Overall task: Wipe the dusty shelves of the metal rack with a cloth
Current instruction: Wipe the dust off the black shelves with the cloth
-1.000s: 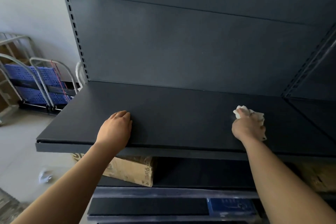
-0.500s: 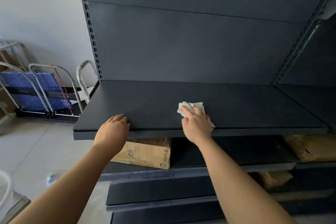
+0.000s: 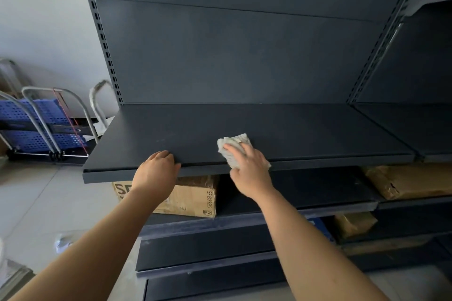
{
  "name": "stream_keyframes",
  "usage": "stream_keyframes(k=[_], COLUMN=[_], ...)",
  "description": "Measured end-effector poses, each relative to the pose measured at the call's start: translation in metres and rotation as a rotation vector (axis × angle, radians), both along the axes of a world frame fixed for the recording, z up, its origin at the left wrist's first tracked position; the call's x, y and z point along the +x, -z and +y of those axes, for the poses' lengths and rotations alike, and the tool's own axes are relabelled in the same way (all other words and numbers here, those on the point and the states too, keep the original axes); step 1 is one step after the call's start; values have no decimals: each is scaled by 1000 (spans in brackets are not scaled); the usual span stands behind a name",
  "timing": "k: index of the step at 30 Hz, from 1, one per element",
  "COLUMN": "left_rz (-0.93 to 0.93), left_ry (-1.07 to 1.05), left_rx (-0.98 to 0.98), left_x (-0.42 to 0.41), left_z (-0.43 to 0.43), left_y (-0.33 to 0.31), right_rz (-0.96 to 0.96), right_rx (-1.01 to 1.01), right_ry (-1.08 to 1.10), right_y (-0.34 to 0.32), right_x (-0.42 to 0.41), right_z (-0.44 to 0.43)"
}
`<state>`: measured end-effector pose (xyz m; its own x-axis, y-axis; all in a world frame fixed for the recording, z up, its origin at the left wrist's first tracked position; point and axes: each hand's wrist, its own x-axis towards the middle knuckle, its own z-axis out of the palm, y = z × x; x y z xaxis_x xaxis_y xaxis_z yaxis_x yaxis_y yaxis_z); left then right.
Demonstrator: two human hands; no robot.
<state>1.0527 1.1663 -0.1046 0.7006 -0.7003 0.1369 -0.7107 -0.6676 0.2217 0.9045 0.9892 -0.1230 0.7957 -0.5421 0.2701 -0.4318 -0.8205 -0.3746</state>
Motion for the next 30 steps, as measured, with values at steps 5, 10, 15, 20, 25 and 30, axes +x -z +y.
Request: stream_keyframes(k=[5,10,15,20,25,30], left_rz=[-5,-10,-21,-30,-45,-29], left_ry=[-37,-90,-174,-269,-334,-395], left_rx=[3,-24,-87,-117,-107,-122], left_x=[-9,-13,-11,-2,11,30], left_z=[-13,-16,-7,13,41,72], left_y=[-1,1,7,11,10,11], right_rz=[-105,-30,82,173,199,200], right_rx=[104,289,280,221,140,122], right_ry=[218,430,403,286,132,-91], right_y=[-5,-22,-25,-29,-23,-19], right_x=[-45,-59,-22,33,91,135], right_z=[-70,-117,-128,-100,-61,-24])
